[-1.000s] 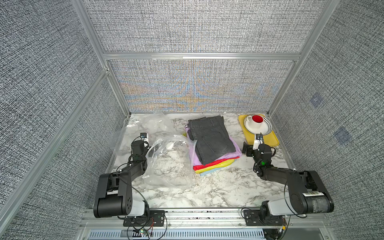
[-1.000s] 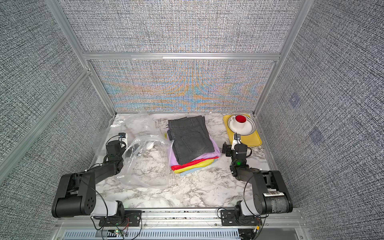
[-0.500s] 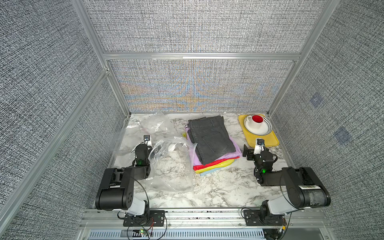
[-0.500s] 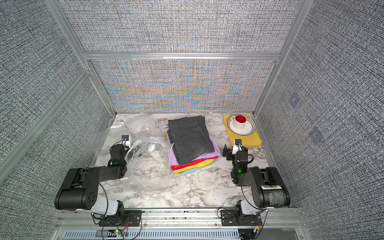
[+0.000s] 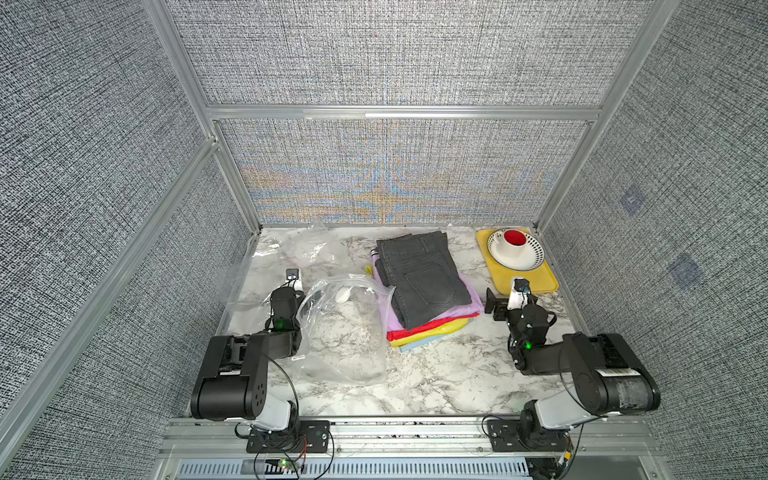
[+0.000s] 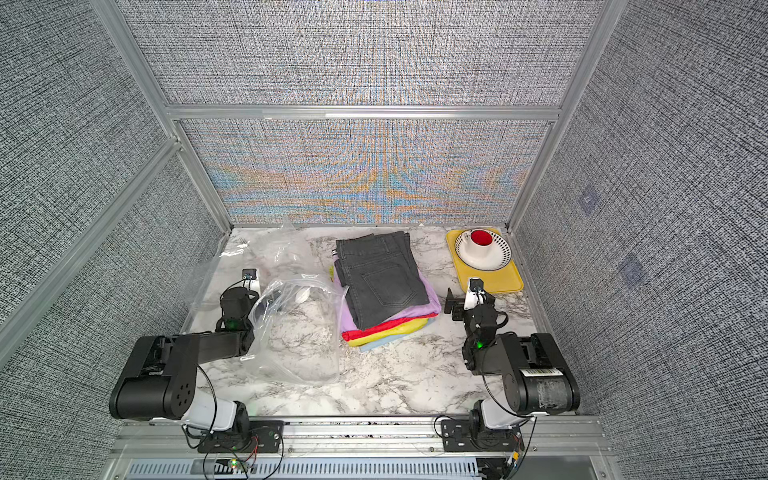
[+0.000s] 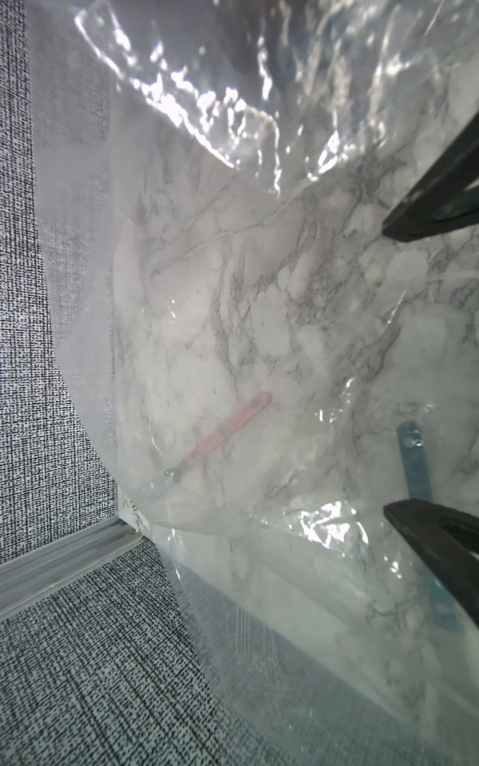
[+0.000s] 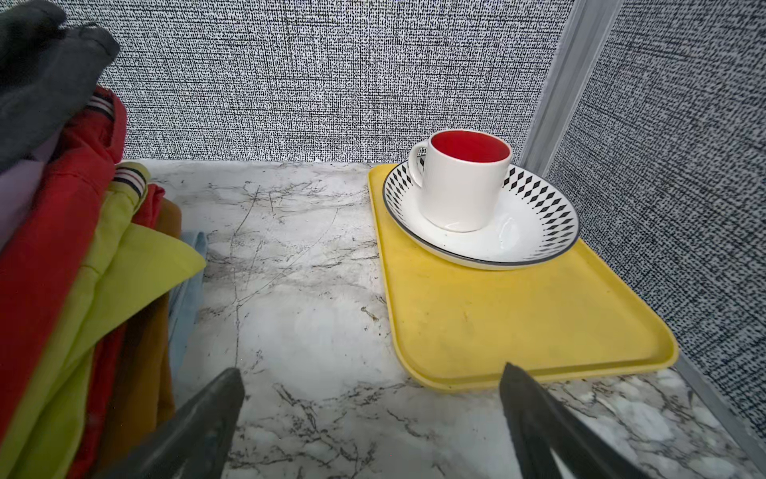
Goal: Take the trousers out of the vacuum bag
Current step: Reset both arms
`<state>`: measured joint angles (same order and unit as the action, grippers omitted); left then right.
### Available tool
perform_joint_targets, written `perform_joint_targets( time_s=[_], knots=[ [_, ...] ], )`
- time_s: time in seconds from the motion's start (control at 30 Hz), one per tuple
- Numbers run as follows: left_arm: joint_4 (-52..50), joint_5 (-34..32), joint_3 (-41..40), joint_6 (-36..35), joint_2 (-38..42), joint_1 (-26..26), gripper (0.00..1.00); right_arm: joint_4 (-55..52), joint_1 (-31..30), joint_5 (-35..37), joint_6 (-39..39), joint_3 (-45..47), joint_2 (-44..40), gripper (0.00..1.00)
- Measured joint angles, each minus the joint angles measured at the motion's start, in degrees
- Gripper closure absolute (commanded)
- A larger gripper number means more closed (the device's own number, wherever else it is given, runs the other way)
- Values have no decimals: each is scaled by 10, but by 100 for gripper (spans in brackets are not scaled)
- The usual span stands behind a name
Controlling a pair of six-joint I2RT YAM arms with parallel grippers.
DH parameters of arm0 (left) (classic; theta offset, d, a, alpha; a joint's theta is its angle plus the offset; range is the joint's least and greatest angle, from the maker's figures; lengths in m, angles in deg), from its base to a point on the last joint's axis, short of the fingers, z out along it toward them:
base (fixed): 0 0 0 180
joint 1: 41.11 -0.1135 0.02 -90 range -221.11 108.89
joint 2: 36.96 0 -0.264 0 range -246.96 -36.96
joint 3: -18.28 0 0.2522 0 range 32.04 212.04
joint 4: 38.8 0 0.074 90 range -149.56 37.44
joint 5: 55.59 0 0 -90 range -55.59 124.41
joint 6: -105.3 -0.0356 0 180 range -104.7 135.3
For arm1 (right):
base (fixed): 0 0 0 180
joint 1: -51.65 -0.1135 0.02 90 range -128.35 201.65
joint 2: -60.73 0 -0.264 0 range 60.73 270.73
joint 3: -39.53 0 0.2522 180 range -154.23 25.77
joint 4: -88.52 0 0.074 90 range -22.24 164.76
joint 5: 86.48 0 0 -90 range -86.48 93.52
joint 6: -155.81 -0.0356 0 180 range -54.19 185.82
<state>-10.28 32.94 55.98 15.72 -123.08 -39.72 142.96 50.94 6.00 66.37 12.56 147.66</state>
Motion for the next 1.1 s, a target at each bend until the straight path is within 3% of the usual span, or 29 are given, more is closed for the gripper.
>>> perform_joint_targets(
  time_s=[0.77, 0.93, 1.1],
  knots=[
    [0, 2, 2, -4, -1, 1, 0, 2, -1, 0, 3, 0, 0, 1],
    [3, -23, -2, -1, 0, 10, 0, 2, -1, 0, 4, 0, 0, 1],
    [-1, 15, 3, -16, 2, 8, 0, 2, -1, 0, 4, 0, 0, 1]
  ],
)
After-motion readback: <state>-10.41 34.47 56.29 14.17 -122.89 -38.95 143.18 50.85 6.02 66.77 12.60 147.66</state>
